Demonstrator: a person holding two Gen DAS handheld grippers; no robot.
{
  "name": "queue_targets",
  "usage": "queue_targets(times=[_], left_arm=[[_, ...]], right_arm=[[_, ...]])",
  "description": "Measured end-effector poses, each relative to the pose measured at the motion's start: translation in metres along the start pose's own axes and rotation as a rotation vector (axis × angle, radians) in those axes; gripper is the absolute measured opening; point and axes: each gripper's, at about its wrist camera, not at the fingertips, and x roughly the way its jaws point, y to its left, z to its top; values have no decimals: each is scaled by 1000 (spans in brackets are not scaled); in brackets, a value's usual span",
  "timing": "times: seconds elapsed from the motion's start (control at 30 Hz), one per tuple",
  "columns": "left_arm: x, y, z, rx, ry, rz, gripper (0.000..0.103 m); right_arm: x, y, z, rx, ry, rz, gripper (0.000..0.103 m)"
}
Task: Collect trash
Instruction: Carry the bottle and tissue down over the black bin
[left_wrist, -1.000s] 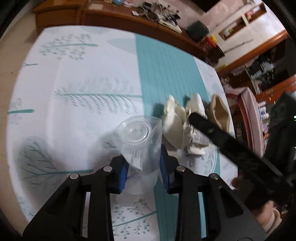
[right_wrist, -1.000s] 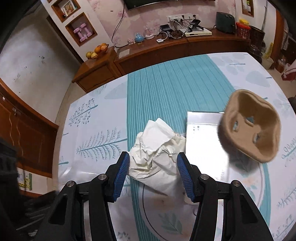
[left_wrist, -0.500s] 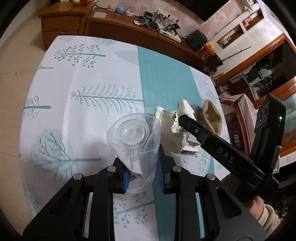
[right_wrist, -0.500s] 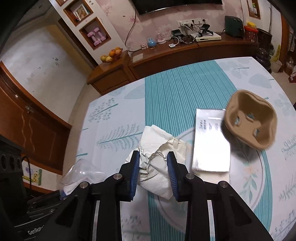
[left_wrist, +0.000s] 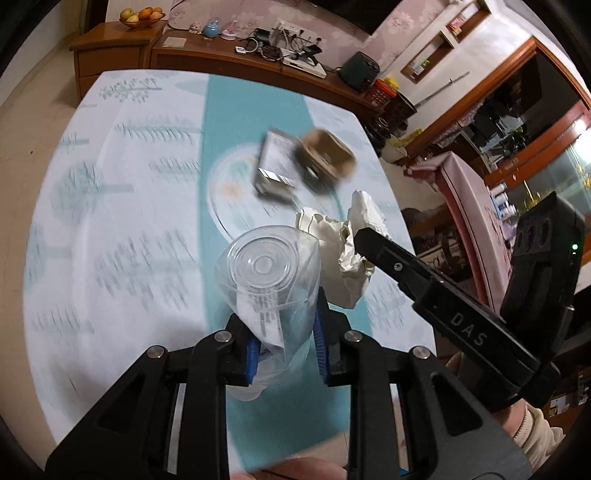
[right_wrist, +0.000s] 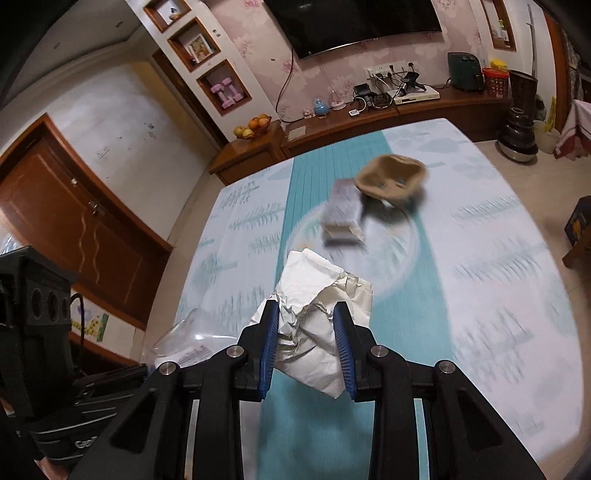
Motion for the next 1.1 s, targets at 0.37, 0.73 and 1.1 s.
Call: queue_targets(times=[0.37,0.73,1.1], left_arm=[[-33,-128,-198,15,-2,87,21],[4,-138,-320,-4,197,168,21],[131,-80,-405,-47,398,214,21]], right_arm=[[-145,-62,-170,-37,70,4,29],[-136,-112,-297,52,273,-30,29],[-28,-176,-390,182,381,-117,29]])
